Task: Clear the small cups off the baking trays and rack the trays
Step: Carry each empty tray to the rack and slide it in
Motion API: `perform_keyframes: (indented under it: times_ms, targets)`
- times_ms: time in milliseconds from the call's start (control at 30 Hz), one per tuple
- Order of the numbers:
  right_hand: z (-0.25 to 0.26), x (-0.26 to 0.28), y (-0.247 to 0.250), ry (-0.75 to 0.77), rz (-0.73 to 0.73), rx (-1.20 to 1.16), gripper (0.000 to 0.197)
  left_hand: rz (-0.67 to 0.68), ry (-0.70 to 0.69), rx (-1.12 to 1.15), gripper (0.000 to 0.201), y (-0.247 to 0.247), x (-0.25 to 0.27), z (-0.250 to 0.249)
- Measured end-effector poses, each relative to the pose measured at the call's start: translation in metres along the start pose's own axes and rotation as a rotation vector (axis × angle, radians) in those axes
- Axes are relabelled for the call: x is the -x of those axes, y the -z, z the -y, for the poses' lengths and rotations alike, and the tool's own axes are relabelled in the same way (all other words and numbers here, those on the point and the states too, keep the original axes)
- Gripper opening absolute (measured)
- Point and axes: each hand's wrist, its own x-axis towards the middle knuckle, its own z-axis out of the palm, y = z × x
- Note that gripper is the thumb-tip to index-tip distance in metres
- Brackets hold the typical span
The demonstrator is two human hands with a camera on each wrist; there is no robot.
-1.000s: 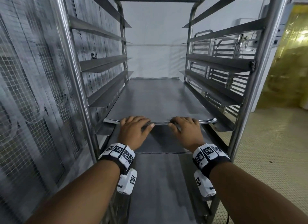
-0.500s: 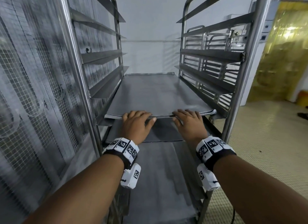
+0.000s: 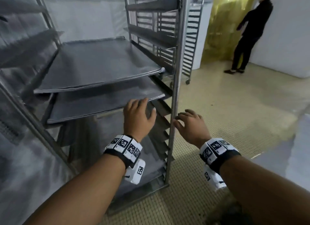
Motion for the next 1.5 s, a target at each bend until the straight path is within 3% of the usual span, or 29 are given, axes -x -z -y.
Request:
perform_keyframes:
  times_ms: [100,267,367,433,567,700,800,1000,1300,1500]
  targets:
    - [-0.058,0.058,0.011,-0.194,0.007,-0.051,0.049,0.176,0.005,0.185,0.027,-0.033,0.014,-0.056]
    - [-0.175,0.189,0.027,-0.574,0.059,-0.158,0.055,0.63,0.061,0.37,0.021,-0.097,0.063,-0.174]
    - [-0.239,0.288,0.052,-0.785,0.007,-0.17,0.043,0.825,0.021,0.436,0.02,-0.132,0.109,-0.256]
    - [-0.274,0.357,0.072,-0.901,-0.023,-0.164,0.042,0.983,0.034,0.464,0.026,-0.157,0.145,-0.31]
    - [-0.334,0.484,0.102,-1.126,-0.04,-0.187,0.044,1.258,0.101,0.397,0.065,-0.205,0.213,-0.387]
    - [-0.372,0.57,0.126,-1.282,-0.037,-0.231,0.047,1.254,0.14,0.212,0.082,-0.236,0.251,-0.414]
    - [-0.391,0.595,0.132,-1.309,-0.02,-0.258,0.05,1.165,0.148,0.073,0.079,-0.245,0.255,-0.424]
    - [-0.424,0.587,0.121,-1.36,-0.002,-0.255,0.063,1.118,0.19,0.078,0.07,-0.27,0.232,-0.429]
    - [-0.488,0.546,0.114,-1.494,-0.032,-0.187,0.064,1.067,0.348,0.357,0.051,-0.329,0.188,-0.454]
    - [-0.508,0.542,0.111,-1.558,0.014,-0.195,0.051,1.09,0.404,0.343,0.069,-0.367,0.181,-0.449]
